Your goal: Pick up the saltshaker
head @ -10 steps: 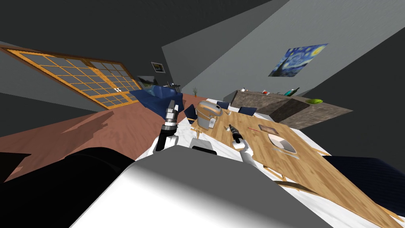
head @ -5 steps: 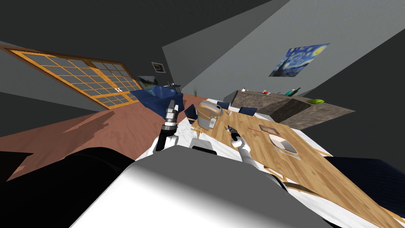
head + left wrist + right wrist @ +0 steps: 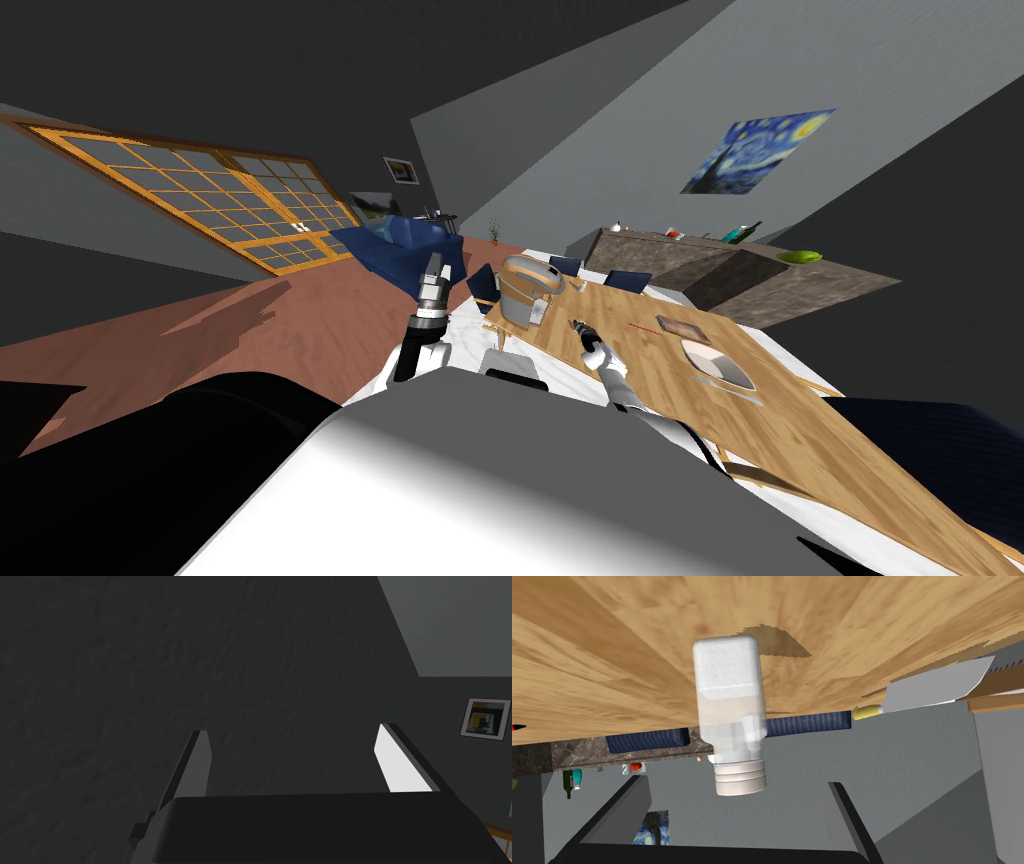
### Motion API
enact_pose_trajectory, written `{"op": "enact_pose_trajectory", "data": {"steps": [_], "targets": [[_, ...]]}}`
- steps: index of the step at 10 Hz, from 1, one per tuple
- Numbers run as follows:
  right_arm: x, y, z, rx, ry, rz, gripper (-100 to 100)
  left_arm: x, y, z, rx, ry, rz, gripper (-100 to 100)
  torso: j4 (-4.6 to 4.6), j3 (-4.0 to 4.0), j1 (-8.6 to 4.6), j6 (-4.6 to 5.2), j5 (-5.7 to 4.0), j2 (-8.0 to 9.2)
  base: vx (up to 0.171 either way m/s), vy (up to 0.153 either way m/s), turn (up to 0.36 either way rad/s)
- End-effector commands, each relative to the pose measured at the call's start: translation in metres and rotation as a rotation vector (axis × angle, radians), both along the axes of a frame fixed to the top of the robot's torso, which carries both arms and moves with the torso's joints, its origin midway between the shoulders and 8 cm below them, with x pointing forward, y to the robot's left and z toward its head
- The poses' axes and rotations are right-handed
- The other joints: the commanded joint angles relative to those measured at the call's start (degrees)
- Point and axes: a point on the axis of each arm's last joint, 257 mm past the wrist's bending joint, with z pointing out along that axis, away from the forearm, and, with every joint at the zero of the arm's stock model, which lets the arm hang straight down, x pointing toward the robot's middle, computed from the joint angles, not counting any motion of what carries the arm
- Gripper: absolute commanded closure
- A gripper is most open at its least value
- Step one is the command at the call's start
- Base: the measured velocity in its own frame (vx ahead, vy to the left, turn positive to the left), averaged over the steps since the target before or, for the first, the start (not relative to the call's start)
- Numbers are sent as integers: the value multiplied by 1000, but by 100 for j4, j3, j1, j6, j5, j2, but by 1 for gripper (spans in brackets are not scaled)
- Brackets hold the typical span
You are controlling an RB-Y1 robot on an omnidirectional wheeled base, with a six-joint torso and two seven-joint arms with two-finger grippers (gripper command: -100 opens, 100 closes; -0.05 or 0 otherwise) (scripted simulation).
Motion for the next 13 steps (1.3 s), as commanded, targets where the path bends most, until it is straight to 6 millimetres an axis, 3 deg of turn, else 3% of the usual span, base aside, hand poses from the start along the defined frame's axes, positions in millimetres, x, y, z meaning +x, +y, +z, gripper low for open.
{"op": "enact_pose_trajectory", "data": {"steps": [1,12,13], "targets": [[-4,-3,-10,-24,39,0,-100,0,0,0,0,0,0,0,0,0,0,0,0,0,7,12,3],[-2,-12,-31,-223,200,61,-100,0,0,0,0,0,0,0,-1,-2,-1,1,0,-4,10,11,1],[-2,-13,-31,-227,203,61,0,0,0,0,0,0,0,0,-1,-1,-4,2,-1,-1,0,0,0]]}}
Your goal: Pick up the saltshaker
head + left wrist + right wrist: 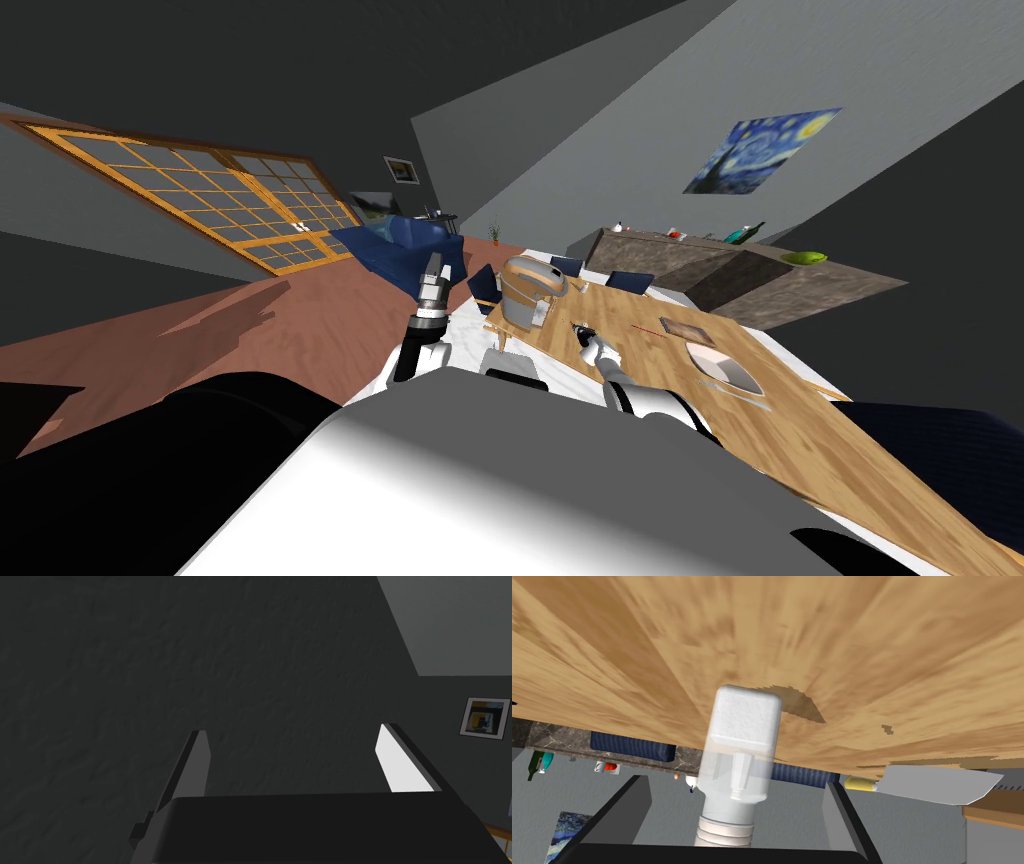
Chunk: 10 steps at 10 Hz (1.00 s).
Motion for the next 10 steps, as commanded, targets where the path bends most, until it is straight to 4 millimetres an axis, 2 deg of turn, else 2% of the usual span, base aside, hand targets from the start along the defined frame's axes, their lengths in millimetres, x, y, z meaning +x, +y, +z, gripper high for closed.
{"op": "enact_pose_trajectory", "data": {"steps": [1,2,5,6,7,8,10], "targets": [[-12,-20,-4,8,2,-43,-100,0,0,0,0,0,0,0,0,0,0,0,0,0,-9,-1,284],[-12,-13,-7,40,0,-50,-100,0,0,0,0,0,0,0,1,3,-2,-4,-1,6,-18,-14,176],[-12,-20,-4,8,2,-43,-100,0,0,0,0,0,0,0,1,3,-3,1,-1,5,-6,-3,-9],[-24,-40,-8,15,3,-87,-100,0,0,0,0,0,0,0,1,2,-1,0,0,3,-12,2,334],[-24,-40,-8,15,3,-87,-100,0,0,0,0,0,0,0,2,4,0,-5,0,7,-16,-12,152],[-37,-60,-10,19,4,-131,-100,0,0,0,0,0,0,0,2,5,-4,1,-1,8,-22,-6,319],[-37,-60,-11,19,4,-131,-100,0,0,0,0,0,0,0,3,7,-6,2,-1,12,-16,-11,45]]}}
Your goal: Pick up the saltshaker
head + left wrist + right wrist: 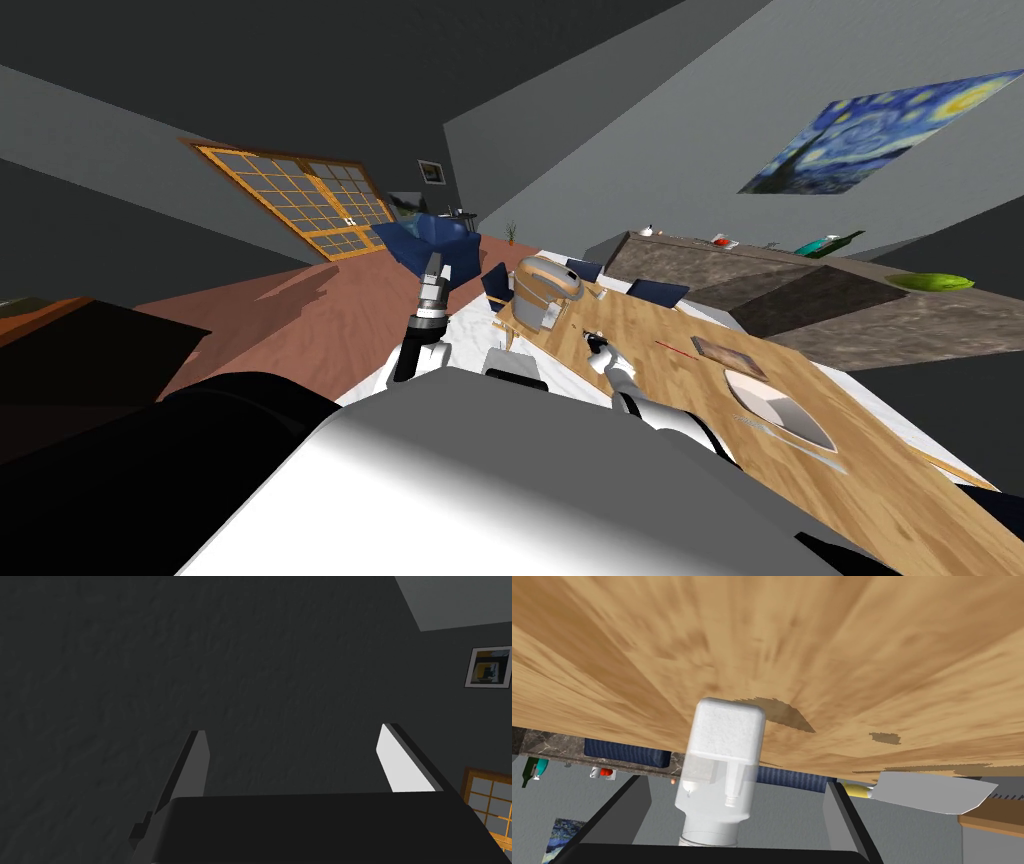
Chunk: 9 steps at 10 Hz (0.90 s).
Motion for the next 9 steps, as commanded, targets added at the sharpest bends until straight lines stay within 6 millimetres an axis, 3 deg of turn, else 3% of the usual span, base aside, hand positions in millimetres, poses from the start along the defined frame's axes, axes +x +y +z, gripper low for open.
{"op": "enact_pose_trajectory", "data": {"steps": [1,2,4,5,7,8,9], "targets": [[0,-1,-1,3,-1,-2,-100,0,0,0,0,0,0,0,0,0,0,0,0,0,-3,-1,-26],[-14,-22,-3,5,0,-46,-100,0,0,0,0,0,0,0,-1,-2,3,-1,0,-3,-13,3,358],[-14,-22,-3,0,2,-42,-100,0,0,0,0,0,0,0,0,0,1,-1,0,0,-11,-9,61],[-29,-42,-5,5,1,-89,-100,0,0,0,0,0,0,0,0,-1,1,1,0,-1,-15,0,264],[-29,-42,-5,6,0,-90,-100,0,0,0,0,0,0,0,0,1,1,-2,0,1,-15,-8,85],[-45,-63,-6,5,0,-133,-100,0,0,0,0,0,0,0,0,0,1,1,0,-1,-21,4,281],[-44,-64,-5,-12,7,-121,-100,0,0,0,0,0,0,0,0,1,4,-6,0,2,-18,-6,160]]}}
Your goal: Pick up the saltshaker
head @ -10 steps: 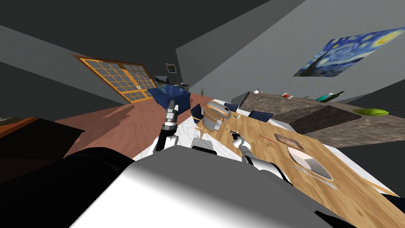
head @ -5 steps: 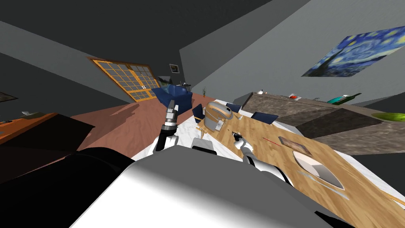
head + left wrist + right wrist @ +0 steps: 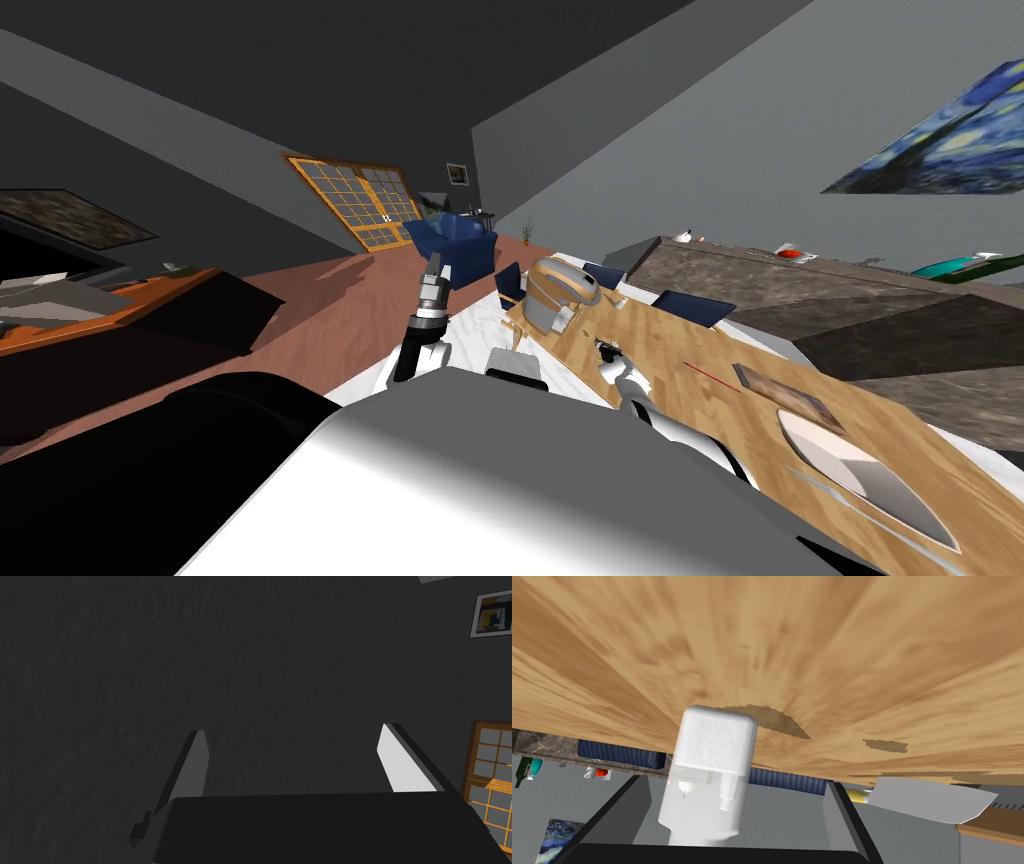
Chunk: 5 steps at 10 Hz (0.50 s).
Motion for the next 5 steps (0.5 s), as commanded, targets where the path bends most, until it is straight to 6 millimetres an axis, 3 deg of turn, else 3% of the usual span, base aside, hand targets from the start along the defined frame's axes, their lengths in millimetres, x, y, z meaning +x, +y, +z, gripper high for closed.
{"op": "enact_pose_trajectory", "data": {"steps": [1,2,3,4,5], "targets": [[-2,-3,2,-9,4,-1,-100,0,0,0,0,0,0,0,0,0,0,0,0,0,-6,-6,-14],[-2,-3,1,7,-3,-12,-100,0,0,0,0,0,0,0,-1,-2,-1,2,-1,-3,0,0,-22],[-18,-24,1,4,-3,-56,-100,0,0,0,0,0,0,0,-2,-3,1,1,-1,-5,-14,3,284],[-18,-24,1,4,-3,-56,-100,0,0,0,0,0,0,0,-1,-1,2,-4,0,-2,-18,-7,180],[-33,-40,0,-5,3,-82,-100,0,0,0,0,0,0,0,0,0,0,0,-1,0,-24,-2,318]]}}
